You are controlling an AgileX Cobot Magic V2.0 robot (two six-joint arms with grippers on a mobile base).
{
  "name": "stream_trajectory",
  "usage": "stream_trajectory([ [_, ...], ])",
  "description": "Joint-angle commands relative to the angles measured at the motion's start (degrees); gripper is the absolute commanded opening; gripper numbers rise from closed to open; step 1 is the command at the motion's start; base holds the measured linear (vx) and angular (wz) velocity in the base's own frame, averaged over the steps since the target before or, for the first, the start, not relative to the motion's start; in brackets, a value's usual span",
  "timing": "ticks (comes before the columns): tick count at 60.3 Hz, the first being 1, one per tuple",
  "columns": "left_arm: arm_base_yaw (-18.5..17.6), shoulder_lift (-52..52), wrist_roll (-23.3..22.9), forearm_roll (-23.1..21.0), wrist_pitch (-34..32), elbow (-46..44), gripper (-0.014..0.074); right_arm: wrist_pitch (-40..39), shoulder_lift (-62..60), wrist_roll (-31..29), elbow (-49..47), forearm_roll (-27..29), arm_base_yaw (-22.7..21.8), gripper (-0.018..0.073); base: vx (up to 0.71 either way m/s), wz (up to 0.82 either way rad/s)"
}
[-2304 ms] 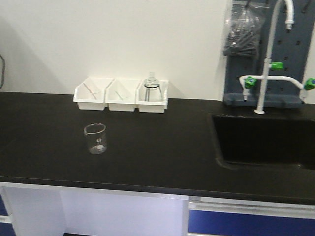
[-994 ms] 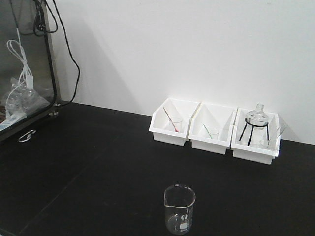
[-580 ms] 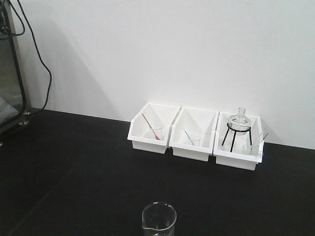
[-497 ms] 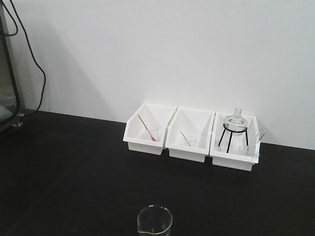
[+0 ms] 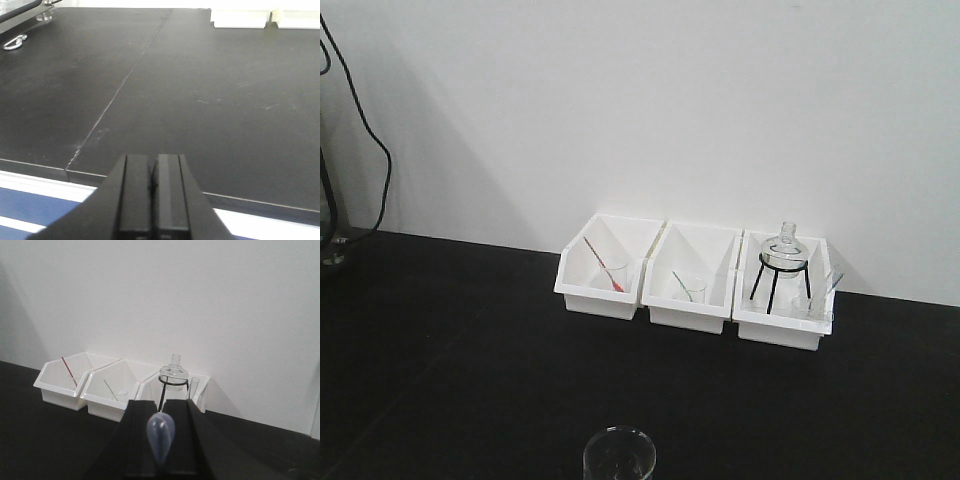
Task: Grab transparent chemical and place on left bench
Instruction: 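Hold the pipette in the right gripper while the base drives to the other bench, then lower the pipette into the empty clear beaker with the right gripper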
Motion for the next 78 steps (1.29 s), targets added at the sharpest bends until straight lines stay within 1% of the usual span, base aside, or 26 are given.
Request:
stream_trajectory([
  [1,-0.10,-1.10,-0.45,-0.04,-4.49,0.93,-0.0003,-7.79,1.79,1.18,-1.84,-1.00,-0.12,-0.0003,0.00,0.01],
  [4,-0.10,-1.10,-0.45,-0.04,-4.49,0.93,-0.0003,-11.13,3.40,2.60,-2.67,-3.02,-0.12,-0.0003,0.00,0.01],
  [11,-0.10,-1.10,-0.45,-0.04,-4.49,0.93,-0.0003,-16.46,9.06,9.81,-5.85,-7.31,-0.12,-0.0003,0.00,0.00],
  [14,-0.10,-1.10,-0.45,-0.04,-4.49,0.93,-0.0003,-19.23,11.89,11.92,-7.43,-8.89,-0.12,-0.0003,0.00,0.00],
  [18,-0.10,-1.10,-0.45,-0.04,-4.49,0.93,-0.0003,-23.60,16.03,13.49,-9.99,-11.23,-0.12,-0.0001,0.00,0.00],
  [23,-0.10,-1.10,-0.45,-0.04,-4.49,0.93,-0.0003,-28.14,21.16,14.05,-13.74,-13.81,0.23,-0.0001,0.00,0.00],
  [27,-0.10,-1.10,-0.45,-0.04,-4.49,0.93,-0.0003,-28.09,24.74,13.72,-17.00,-14.28,2.71,-0.0001,0.00,0.00],
  [30,-0.10,-1.10,-0.45,-0.04,-4.49,0.93,-0.0003,-26.14,27.05,13.08,-19.42,-14.23,5.74,-0.0001,0.00,0.00],
  [32,-0.10,-1.10,-0.45,-0.04,-4.49,0.93,-0.0003,-23.51,28.68,12.17,-21.15,-14.15,8.46,-0.0001,0.00,0.00],
  [36,-0.10,-1.10,-0.45,-0.04,-4.49,0.93,-0.0003,-18.09,32.11,8.71,-24.66,-12.67,14.84,-0.0001,0.00,0.00],
  [39,-0.10,-1.10,-0.45,-0.04,-4.49,0.93,-0.0003,-14.12,34.79,5.12,-27.17,-10.01,20.30,-0.0001,0.00,0.00],
  [40,-0.10,-1.10,-0.45,-0.04,-4.49,0.93,-0.0003,-12.67,36.02,3.22,-28.28,-8.53,22.25,-0.0001,0.00,0.00],
  [44,-0.10,-1.10,-0.45,-0.04,-4.49,0.93,-0.0003,-9.05,40.37,-3.36,-31.88,-2.32,27.66,-0.0001,0.00,0.00],
  [50,-0.10,-1.10,-0.45,-0.04,-4.49,0.93,-0.0003,-9.72,47.29,-10.51,-36.40,6.92,32.82,-0.0001,0.00,0.00],
  [53,-0.10,-1.10,-0.45,-0.04,-4.49,0.93,-0.0003,-10.80,50.47,-12.27,-38.26,9.87,34.42,-0.0001,0.00,0.00],
  [56,-0.10,-1.10,-0.45,-0.04,-4.49,0.93,-0.0003,-11.53,53.91,-13.93,-40.20,11.69,35.89,-0.0001,0.00,0.00],
  [61,-0.10,-1.10,-0.45,-0.04,-4.49,0.93,-0.0003,-12.54,58.62,-14.33,-42.57,11.85,37.14,-0.0001,0.00,0.00],
  [71,-0.10,-1.10,-0.45,-0.04,-4.49,0.93,-0.0003,-13.89,66.32,-14.09,-45.40,11.47,37.09,0.0000,0.00,0.00],
  [78,-0.10,-1.10,-0.45,-0.04,-4.49,0.93,-0.0003,-17.44,69.75,-12.78,-46.44,11.35,37.09,0.0015,0.00,0.00],
])
